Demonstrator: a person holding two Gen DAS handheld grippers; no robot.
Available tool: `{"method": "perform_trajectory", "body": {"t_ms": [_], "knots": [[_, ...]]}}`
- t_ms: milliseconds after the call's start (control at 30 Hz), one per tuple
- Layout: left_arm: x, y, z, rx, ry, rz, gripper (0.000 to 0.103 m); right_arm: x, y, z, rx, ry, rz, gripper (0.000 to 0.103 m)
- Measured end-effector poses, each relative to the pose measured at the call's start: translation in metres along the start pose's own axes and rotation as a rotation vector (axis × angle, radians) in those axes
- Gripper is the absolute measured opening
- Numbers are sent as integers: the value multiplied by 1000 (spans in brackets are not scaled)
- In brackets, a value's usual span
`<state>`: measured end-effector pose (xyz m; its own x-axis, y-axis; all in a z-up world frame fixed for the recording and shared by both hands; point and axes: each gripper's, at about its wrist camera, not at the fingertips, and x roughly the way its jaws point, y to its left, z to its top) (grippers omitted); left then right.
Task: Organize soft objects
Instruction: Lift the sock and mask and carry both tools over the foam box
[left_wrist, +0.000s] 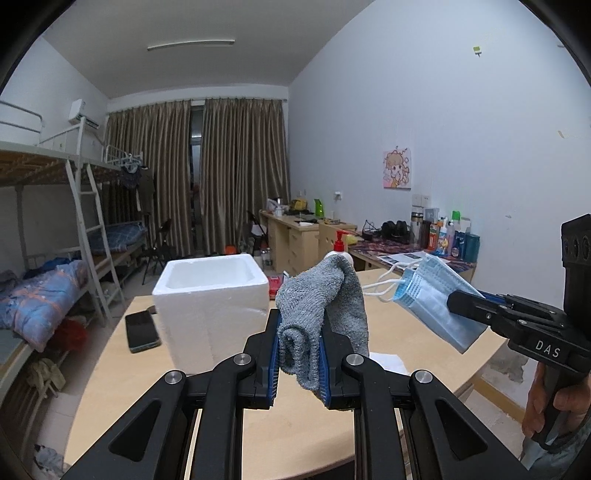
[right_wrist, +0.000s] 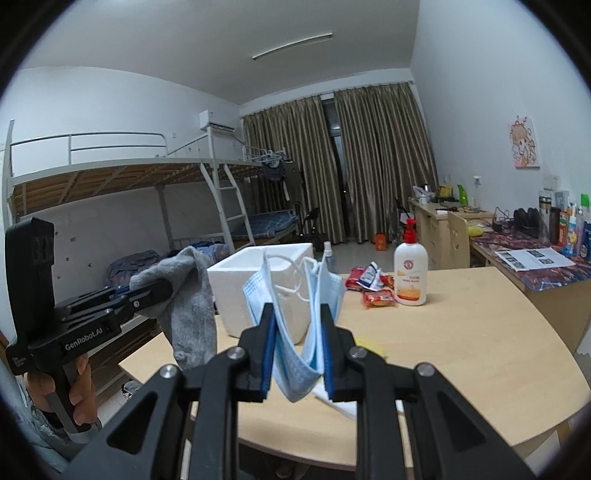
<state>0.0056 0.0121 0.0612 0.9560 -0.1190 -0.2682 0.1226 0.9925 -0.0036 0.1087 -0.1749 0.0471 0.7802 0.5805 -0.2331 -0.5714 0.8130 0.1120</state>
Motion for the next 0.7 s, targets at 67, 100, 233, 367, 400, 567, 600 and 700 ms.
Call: {"method": "perform_trajectory", "body": {"t_ms": [67, 100, 233, 367, 400, 567, 600, 700], "knots": [[-5, 0, -1, -1, -1, 9, 18, -1, 4, -2, -4, -5, 7, 25], [-9, 1, -3, -2, 0, 18, 18, -3, 6, -3, -7, -6, 11, 25], [-21, 5, -7, -14, -8, 39, 18, -3, 14, -4, -27, -5, 31, 25], [-31, 9, -8, -22, -17, 64, 18, -1, 23, -5, -46, -2, 56, 25], [-32, 10, -8, -21, -17, 70, 18, 1, 24, -4, -50, 0, 63, 25], [-39, 16, -10, -28, -19, 106, 18, 7, 35, -7, -57, 12, 93, 25], [-41, 19, -11, -31, -17, 111, 18, 10, 37, -7, -59, 15, 101, 25], [-44, 26, -13, -34, -20, 130, 18, 18, 43, -5, -70, 20, 117, 25]]}}
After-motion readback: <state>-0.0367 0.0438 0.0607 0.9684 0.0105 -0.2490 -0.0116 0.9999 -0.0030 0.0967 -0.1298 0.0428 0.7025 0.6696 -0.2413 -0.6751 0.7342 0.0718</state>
